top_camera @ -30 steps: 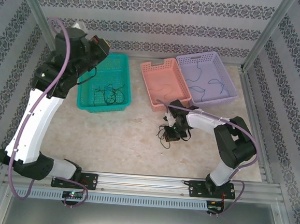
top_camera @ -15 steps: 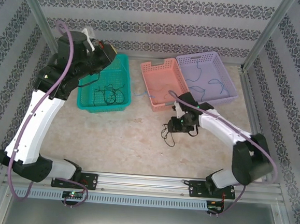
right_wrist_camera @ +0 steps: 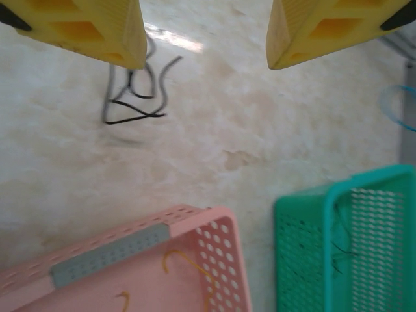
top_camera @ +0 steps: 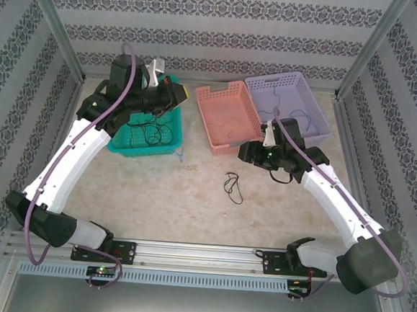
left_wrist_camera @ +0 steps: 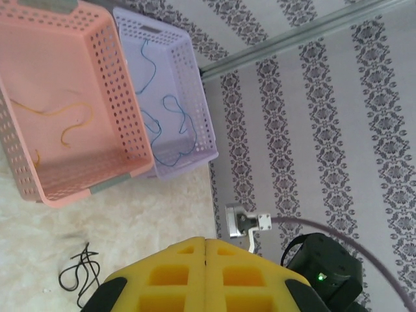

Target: Untangle the cables

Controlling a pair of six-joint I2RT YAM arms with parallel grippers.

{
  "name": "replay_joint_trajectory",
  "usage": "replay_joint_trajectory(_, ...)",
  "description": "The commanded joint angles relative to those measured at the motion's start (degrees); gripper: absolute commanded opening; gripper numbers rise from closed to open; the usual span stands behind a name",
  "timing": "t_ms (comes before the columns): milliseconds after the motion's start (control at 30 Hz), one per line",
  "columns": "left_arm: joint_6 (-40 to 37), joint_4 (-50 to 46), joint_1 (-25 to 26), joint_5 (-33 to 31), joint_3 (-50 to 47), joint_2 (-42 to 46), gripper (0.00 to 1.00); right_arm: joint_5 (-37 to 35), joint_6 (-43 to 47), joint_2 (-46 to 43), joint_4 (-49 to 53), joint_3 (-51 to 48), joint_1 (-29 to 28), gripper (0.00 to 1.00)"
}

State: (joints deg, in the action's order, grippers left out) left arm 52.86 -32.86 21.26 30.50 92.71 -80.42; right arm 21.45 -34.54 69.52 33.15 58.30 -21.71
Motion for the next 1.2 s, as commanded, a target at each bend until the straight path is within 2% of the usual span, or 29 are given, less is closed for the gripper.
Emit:
replay_joint_trajectory(0, -0.3, 4.8, 0.7, 3.1, -3.2, 0.8, 0.0, 7.2, -13.1, -0.9, -7.5, -2.8, 0.2, 0.5)
replay_joint_trajectory(167, 3.0, 11.3, 1.9, 1.4, -8.8, 2.2, 0.0, 6.4, -32.9, -2.7, -18.5, -8.9, -1.6, 0.46)
replay_joint_trajectory(333, 6.8, 15.1, 5.2, -5.2, -15.0, 4.3, 0.0, 0.7, -41.9, -3.6, -16.6, -10.7, -5.9, 0.44)
replay_joint_trajectory(533, 14.9, 19.9, 8.7, -17.8, -31.3, 11.9, 0.0, -2.1, -42.6, -3.0, -14.3, -12.6, -10.7, 0.39)
replay_joint_trajectory(700, 29.7, 24.6, 9.7, -32.9, -50.2, 21.8, 0.0, -1.4, -41.0, -0.7, -13.1, -14.5, -13.0, 0.37)
replay_joint_trajectory(800, 37.4, 22.1, 10.4, -39.8, -58.5, 28.8, 0.0, -0.3, -42.1, 1.7, -13.7, -15.4, -14.1, 0.32)
replay_joint_trajectory(933, 44.3, 15.9, 10.8, -44.4, -64.9, 37.5, 0.0, -1.4, -45.7, 4.9, -12.3, -13.4, -17.9, 0.26)
replay_joint_trajectory(1033, 47.7, 10.6, 11.0, -46.5, -67.0, 43.2, 0.0, -1.9, -51.0, 8.5, -10.1, -11.5, -20.7, 0.26)
replay_joint_trajectory(1167, 51.0, 7.1, 11.2, -46.9, -69.6, 48.8, 0.0, -2.8, -58.1, 13.5, -9.9, -9.0, -24.6, 0.32)
